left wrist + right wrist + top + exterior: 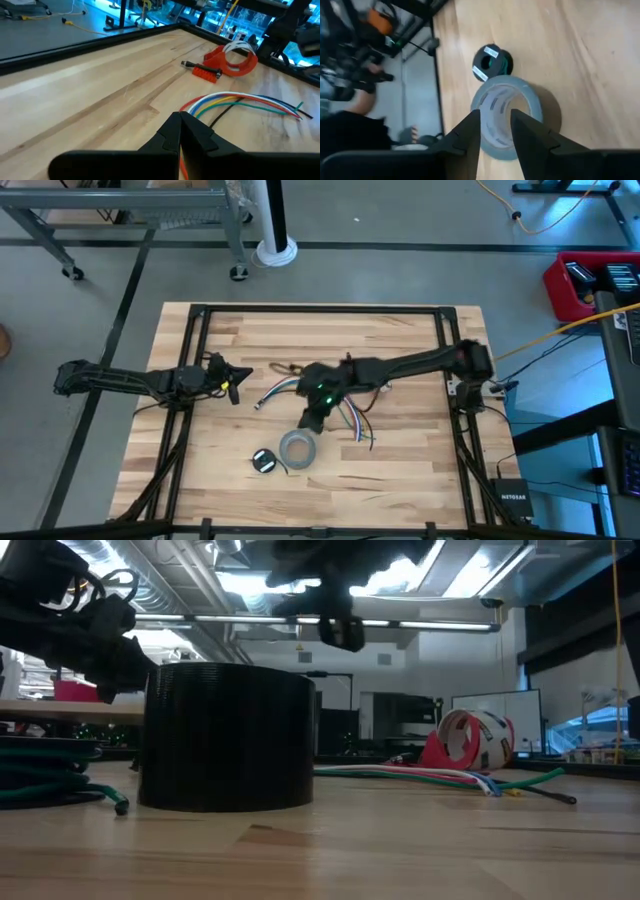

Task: Coil cords
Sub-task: Move the duct tape to the center of the table

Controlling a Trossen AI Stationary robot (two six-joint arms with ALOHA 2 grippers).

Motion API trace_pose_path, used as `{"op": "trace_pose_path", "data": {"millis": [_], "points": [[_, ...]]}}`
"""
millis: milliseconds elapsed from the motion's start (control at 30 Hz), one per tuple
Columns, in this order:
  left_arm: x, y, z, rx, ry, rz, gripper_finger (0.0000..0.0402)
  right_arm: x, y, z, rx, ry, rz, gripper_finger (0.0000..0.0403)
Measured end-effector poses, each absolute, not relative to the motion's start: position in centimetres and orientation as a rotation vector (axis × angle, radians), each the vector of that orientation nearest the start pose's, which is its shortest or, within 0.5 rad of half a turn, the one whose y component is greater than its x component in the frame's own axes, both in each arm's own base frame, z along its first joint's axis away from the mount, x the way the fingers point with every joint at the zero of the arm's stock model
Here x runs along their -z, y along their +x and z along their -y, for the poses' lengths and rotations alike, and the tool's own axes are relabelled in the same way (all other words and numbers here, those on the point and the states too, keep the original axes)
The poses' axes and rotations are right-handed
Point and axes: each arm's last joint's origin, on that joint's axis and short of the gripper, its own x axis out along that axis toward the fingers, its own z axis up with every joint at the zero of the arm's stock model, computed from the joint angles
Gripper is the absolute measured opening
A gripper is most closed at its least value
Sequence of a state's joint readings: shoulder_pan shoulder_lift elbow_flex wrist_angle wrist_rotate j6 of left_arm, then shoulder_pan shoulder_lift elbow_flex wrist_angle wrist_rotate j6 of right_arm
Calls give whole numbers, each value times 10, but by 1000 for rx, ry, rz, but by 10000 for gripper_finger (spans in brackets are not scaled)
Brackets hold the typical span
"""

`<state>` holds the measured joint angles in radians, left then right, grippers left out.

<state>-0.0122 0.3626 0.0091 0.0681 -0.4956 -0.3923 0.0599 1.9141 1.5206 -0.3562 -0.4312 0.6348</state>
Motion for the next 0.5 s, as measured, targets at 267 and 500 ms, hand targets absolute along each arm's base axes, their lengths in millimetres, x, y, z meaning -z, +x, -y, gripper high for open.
{"op": "trace_pose_path", "data": {"millis": [267, 500], "points": [[-142, 113, -12, -525, -310, -181, 0, -242, 455, -74, -214, 644, -858, 112], [-142, 113, -12, -525, -310, -182, 0, -228, 465, -108, -142, 562, -825, 112]]}}
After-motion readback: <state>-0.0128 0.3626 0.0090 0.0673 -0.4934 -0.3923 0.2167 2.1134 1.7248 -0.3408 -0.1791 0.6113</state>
